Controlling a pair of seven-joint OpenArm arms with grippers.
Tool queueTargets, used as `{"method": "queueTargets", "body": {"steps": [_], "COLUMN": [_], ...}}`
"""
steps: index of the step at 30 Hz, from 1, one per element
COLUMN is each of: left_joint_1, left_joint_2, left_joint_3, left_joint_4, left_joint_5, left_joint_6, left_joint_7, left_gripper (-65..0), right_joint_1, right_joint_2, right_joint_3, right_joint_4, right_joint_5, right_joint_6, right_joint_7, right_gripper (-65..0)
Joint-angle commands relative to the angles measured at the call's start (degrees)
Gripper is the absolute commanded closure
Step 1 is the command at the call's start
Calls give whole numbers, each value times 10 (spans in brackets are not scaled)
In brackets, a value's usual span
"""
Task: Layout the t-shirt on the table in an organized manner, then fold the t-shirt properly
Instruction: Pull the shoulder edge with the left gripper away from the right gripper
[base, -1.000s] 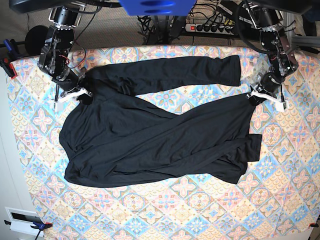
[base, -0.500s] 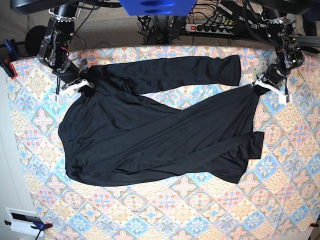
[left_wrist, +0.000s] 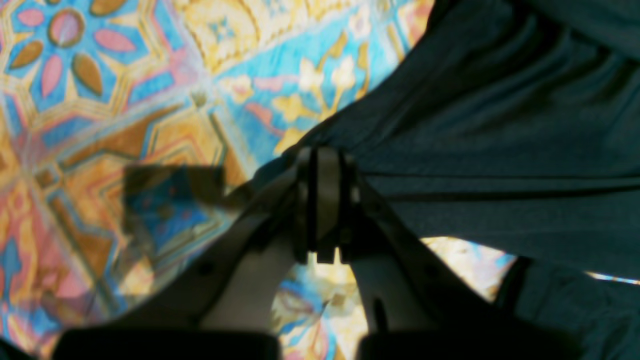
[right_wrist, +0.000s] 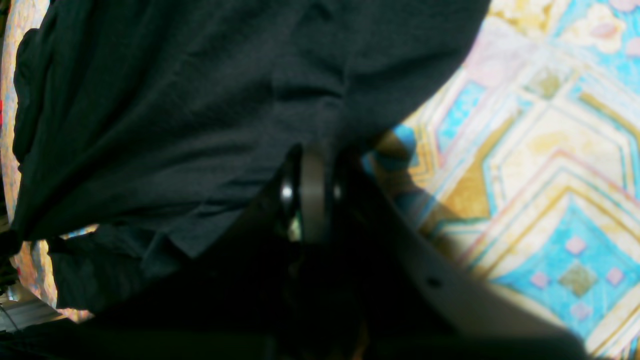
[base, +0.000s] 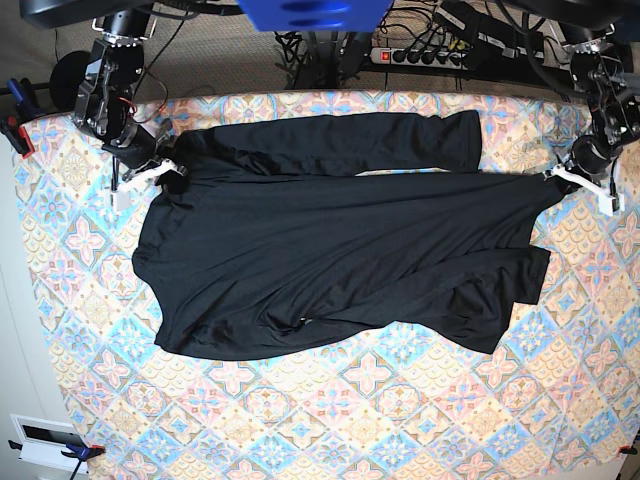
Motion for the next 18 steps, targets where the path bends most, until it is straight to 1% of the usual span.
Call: {"method": "queueTargets", "body": {"steps": [1,3,5,11,13,16,18], "left_joint_1": [-3,-4,-5,-7,-7,-8,-9], "left_joint_2": [-11,-9,2,5,5,5,5], "left_joint_3": [-7,-6,-6,-6,-6,-6,-6], "left_joint_4": [8,8,8,9,11,12,12], "left_joint_5": [-3,-3,-3,-7,-9,-9,-10], "left_joint_6": [1,2,2,2,2,2,2], "left_joint_7": [-12,-12,-11,-8,-8,-10,-11], "left_gripper": [-24,-62,-118,-288,-328,-370,-387], "right_joint_1": [-1,-1,-1,-1,-1,-1,-1], "right_joint_2": [9,9,9,9,9,11,28], "right_joint_3": [3,-1,-2,-2,1,3,3], "right_joint_4": [2,2,2,6,6,7,7], "right_joint_5": [-26,-26,-26,-26,-26,-26,-23], "right_joint_6": [-12,-12,-13,-13,-13,-13,-13], "right_joint_7": [-10,-10,-12,-12,-12,-12,-12], "right_gripper": [0,0,-14,-146,-177,-203,-208]}}
